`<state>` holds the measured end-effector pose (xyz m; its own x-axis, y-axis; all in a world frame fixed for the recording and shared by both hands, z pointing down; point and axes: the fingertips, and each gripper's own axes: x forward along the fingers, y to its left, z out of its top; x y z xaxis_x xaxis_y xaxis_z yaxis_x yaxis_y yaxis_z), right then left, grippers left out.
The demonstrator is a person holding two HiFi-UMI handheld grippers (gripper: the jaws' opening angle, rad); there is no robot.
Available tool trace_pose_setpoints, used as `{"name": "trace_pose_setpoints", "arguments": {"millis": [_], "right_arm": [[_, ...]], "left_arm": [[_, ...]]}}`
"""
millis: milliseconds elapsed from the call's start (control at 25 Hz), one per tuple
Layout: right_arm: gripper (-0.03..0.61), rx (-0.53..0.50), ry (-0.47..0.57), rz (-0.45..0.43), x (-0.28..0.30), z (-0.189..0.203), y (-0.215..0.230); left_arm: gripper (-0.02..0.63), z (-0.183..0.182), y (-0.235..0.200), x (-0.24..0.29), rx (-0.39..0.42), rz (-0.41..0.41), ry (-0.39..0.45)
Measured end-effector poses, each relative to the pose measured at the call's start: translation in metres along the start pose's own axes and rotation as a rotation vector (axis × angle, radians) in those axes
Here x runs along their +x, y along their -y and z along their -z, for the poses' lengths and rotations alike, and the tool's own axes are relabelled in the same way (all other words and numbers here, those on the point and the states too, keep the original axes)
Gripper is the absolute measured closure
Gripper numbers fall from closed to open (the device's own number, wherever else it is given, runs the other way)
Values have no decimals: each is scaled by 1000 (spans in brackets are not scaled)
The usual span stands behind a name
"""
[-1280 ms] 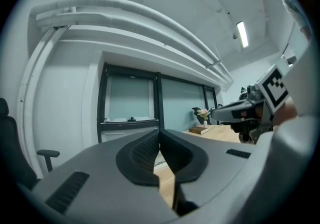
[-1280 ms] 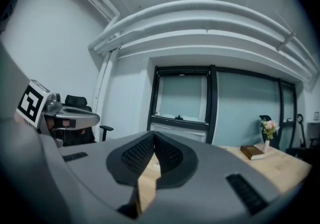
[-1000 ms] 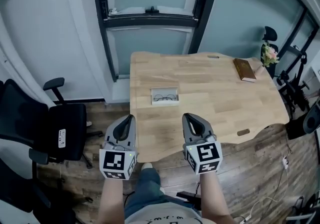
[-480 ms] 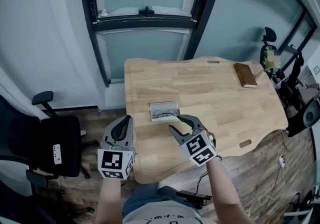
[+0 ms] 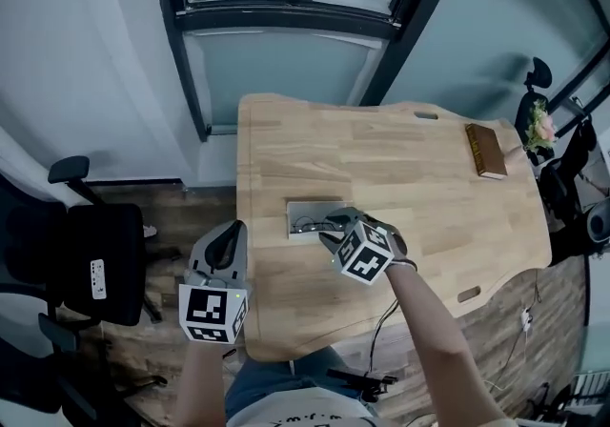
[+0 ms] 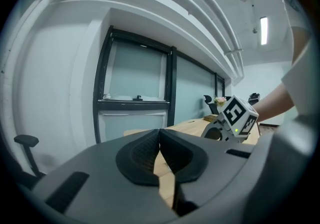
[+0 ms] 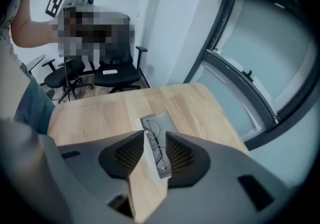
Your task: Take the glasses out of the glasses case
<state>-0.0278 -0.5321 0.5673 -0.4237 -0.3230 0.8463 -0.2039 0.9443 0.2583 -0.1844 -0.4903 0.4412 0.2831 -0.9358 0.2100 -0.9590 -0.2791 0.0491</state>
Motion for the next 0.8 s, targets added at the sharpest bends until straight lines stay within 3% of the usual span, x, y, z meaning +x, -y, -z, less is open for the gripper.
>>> {"name": "trace_pose_setpoints", "arguments": {"millis": [320, 600, 800], "right_arm": [[458, -218, -127, -185, 62, 29, 4], [502, -324, -161, -285, 86, 34, 3], [541, -330, -179, -334, 90, 36, -1]], "left_arm": [[597, 29, -21, 25, -23, -111, -87], [597, 51, -32, 31, -56, -162, -131], [597, 57, -36, 31, -71, -179, -138]]}}
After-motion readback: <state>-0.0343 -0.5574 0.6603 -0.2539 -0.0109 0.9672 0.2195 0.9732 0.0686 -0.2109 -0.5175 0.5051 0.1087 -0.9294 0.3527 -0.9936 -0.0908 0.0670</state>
